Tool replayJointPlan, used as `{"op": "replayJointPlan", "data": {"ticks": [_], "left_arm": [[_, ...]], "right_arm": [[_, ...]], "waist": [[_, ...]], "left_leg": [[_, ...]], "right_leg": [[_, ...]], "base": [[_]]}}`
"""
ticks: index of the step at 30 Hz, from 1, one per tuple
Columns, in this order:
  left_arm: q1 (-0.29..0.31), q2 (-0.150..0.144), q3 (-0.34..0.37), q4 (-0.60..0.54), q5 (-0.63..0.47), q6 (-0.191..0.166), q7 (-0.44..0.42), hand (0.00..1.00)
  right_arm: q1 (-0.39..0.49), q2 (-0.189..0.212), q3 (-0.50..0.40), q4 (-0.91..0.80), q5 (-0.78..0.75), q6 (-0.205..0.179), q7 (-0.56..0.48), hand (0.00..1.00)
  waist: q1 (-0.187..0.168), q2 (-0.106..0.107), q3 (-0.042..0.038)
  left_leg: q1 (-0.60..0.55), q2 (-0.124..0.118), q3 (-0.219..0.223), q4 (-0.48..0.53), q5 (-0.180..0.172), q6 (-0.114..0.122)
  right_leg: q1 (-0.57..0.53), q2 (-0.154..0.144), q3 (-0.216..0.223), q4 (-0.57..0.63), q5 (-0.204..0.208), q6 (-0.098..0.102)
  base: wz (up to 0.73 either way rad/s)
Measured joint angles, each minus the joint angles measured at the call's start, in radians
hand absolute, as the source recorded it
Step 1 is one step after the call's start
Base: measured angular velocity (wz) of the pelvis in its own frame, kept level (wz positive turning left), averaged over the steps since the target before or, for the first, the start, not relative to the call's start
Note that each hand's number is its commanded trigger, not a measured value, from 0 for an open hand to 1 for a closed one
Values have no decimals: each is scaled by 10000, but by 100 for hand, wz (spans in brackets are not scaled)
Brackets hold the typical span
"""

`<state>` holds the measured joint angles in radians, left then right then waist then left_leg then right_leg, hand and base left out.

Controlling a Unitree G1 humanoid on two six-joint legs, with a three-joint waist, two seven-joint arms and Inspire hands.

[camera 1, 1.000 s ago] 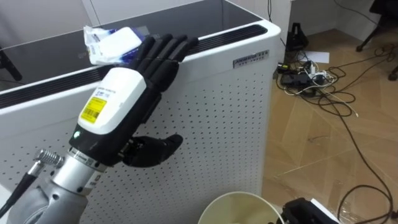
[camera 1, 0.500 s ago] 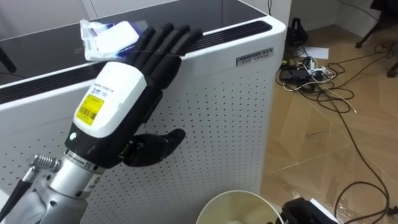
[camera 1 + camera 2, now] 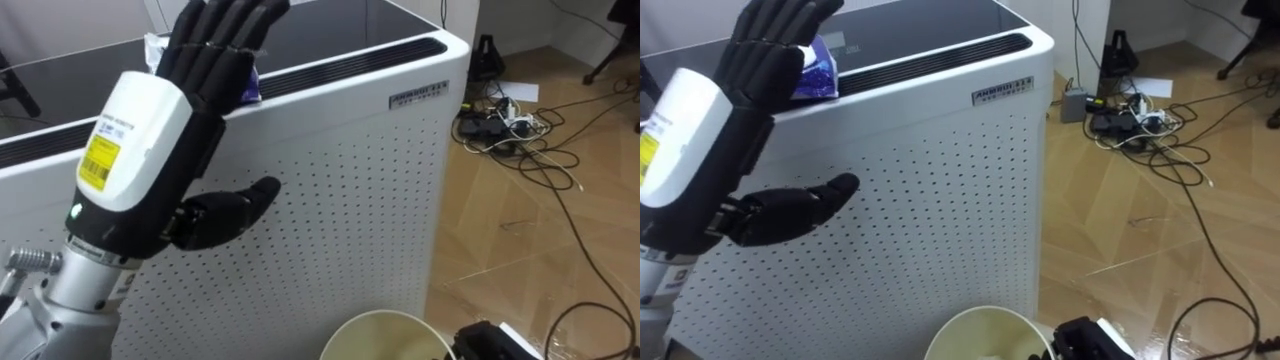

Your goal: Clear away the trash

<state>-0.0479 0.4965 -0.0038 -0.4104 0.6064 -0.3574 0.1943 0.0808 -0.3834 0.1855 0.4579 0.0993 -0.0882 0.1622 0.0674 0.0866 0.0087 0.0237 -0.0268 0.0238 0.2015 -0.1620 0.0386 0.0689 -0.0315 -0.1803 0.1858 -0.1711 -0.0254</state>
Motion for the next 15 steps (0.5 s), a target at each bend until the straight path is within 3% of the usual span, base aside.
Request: {"op": "replayJointPlan", "data": {"ticks": [15], "left_arm": [[-4, 1, 52, -240, 572, 8, 406, 0]], "right_arm": [[35, 87, 4, 14, 56, 0, -185, 100]], "waist": [[94, -9, 7]], "left_leg": [[61, 8, 11, -33, 2, 3]], "right_leg": [[34, 38, 122, -12, -1, -2]], "base": [[-2]]}}
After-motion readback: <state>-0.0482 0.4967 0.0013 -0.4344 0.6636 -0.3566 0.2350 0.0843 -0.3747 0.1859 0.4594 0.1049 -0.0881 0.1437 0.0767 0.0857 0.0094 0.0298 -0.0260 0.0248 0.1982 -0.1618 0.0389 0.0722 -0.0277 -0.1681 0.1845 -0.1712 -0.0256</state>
